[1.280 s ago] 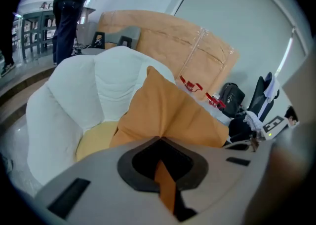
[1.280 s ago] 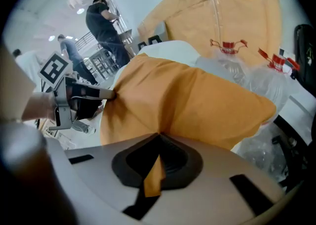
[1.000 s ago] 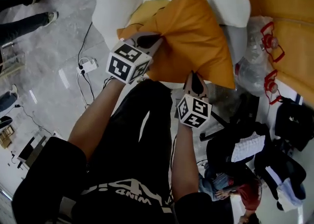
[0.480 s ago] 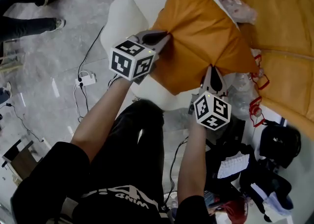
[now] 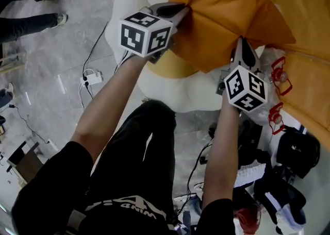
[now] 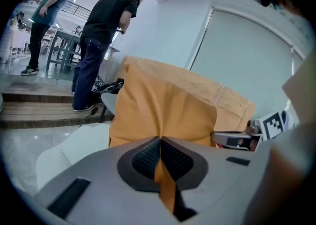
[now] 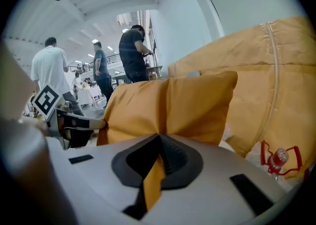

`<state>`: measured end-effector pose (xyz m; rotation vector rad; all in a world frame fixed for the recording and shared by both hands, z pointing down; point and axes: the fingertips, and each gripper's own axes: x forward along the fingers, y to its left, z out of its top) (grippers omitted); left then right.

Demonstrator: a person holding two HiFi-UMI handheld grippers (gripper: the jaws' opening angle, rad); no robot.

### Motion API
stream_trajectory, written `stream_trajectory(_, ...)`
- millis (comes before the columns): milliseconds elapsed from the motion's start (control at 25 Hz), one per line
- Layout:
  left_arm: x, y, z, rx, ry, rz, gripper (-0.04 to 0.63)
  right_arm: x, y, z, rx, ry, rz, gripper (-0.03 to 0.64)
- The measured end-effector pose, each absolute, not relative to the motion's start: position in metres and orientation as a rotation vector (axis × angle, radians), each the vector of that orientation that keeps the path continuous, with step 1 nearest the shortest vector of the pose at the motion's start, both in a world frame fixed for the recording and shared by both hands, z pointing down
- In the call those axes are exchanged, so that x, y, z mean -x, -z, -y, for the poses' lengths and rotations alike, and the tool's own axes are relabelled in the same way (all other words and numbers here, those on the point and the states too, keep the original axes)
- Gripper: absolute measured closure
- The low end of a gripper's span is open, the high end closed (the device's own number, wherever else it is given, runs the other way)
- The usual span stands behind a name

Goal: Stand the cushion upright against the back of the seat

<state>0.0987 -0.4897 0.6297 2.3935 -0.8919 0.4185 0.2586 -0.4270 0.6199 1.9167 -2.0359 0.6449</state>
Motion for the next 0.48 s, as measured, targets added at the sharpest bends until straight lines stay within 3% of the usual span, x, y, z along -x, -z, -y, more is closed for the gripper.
stream_trajectory(240, -0.093, -0.7, 0.491, -2.347, -0.505, 0.924, 0.584, -0.249, -0.679, 0.422, -1.832, -0.641, 2.016, 0.591)
stream_trajectory(480, -0.087, -0.705, 0.49, -2.363, -0.503, 0.947, 0.575, -0.248, -0.685, 0.418, -1.872, -0.648, 2.036, 0.589)
